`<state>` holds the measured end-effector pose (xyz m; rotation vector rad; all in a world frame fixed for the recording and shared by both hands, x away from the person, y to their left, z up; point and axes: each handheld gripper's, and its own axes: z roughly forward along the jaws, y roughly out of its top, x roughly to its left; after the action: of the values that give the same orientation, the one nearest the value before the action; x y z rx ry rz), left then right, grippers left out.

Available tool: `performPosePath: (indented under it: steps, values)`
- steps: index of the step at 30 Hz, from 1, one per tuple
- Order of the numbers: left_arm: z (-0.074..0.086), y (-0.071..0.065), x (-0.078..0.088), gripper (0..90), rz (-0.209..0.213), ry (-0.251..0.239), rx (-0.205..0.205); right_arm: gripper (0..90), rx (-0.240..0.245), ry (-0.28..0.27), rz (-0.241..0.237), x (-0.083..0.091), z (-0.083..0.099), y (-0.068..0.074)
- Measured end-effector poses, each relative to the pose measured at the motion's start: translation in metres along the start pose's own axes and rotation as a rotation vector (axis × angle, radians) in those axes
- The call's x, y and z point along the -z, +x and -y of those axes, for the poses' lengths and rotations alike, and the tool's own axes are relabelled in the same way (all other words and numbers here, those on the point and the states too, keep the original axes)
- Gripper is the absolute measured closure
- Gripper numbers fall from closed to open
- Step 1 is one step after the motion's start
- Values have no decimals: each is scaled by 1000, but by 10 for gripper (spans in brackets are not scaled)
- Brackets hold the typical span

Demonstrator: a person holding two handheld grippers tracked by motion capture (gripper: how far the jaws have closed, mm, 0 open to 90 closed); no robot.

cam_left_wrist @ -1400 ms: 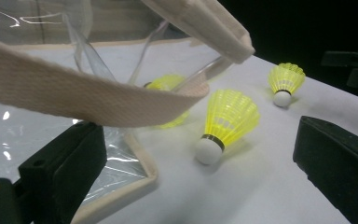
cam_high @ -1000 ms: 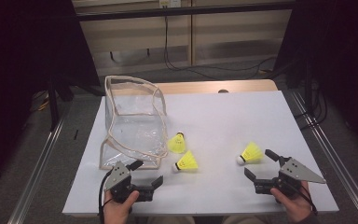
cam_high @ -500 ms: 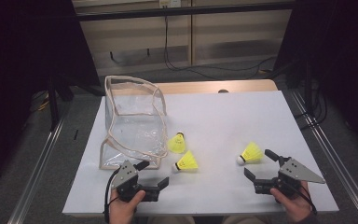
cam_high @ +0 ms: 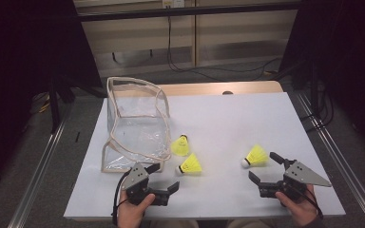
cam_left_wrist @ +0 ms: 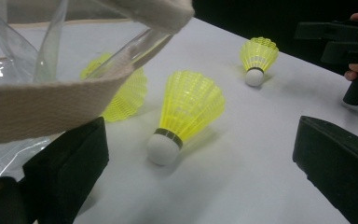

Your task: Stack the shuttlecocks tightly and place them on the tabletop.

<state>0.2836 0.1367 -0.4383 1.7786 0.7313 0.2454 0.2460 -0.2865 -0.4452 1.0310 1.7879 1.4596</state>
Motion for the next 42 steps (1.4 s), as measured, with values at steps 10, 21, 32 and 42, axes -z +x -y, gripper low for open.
performPosePath:
  steps: [10,21,32,42]
  values:
    - [-2,-7,-8,34,29,-1,6,6,0,4,0,0,0,0]
    - [-9,-19,-20,34,61,2,-9,6,1,6,-1,0,0,0]
    - [-14,-29,-31,34,71,1,-19,6,-1,5,-3,0,0,0]
    - [-19,-38,-43,35,64,13,-23,6,0,5,-1,1,1,0]
